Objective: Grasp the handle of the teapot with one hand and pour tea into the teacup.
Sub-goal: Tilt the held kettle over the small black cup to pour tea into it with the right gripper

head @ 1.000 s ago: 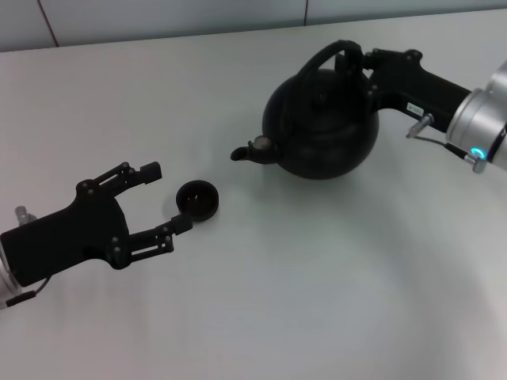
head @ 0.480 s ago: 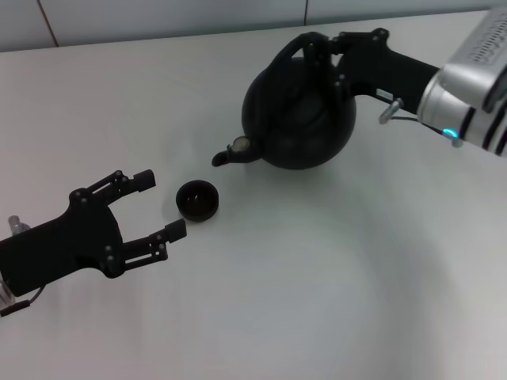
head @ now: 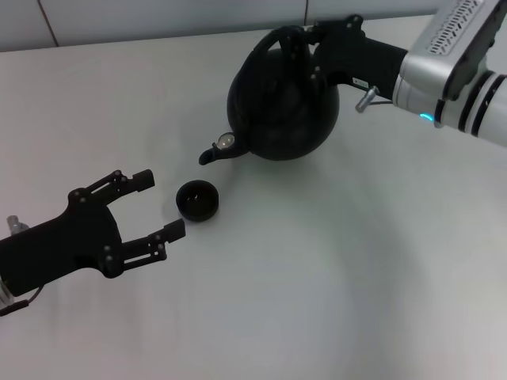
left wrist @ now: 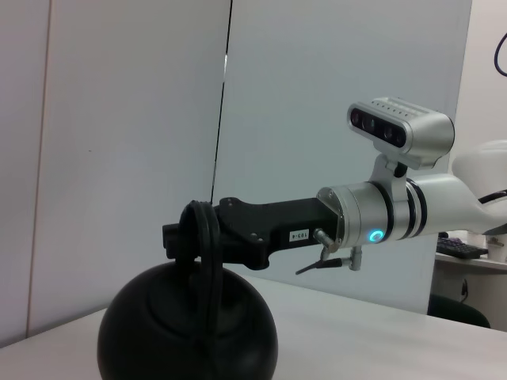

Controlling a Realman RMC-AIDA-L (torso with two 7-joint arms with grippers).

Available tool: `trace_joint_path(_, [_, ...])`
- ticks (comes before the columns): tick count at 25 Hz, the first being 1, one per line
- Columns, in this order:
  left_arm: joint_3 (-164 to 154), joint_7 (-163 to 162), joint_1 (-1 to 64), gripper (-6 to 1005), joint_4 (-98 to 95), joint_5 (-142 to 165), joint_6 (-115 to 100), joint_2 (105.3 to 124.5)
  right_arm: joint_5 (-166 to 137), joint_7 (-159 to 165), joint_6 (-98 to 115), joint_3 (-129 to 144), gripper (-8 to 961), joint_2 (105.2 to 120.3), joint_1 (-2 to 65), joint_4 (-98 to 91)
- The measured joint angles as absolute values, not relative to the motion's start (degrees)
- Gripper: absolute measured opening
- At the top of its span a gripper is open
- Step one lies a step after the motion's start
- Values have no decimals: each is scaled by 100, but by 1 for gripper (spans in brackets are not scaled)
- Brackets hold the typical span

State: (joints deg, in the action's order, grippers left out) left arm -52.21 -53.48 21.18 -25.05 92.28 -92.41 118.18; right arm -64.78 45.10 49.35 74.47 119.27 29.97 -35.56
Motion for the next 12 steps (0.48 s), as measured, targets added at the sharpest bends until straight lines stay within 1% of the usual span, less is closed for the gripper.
trace_joint_path(12, [-5221, -5359, 2118, 870, -2514, 9228, -9218, 11806, -6499, 4277, 4860, 7524, 120, 11927, 3085, -3690])
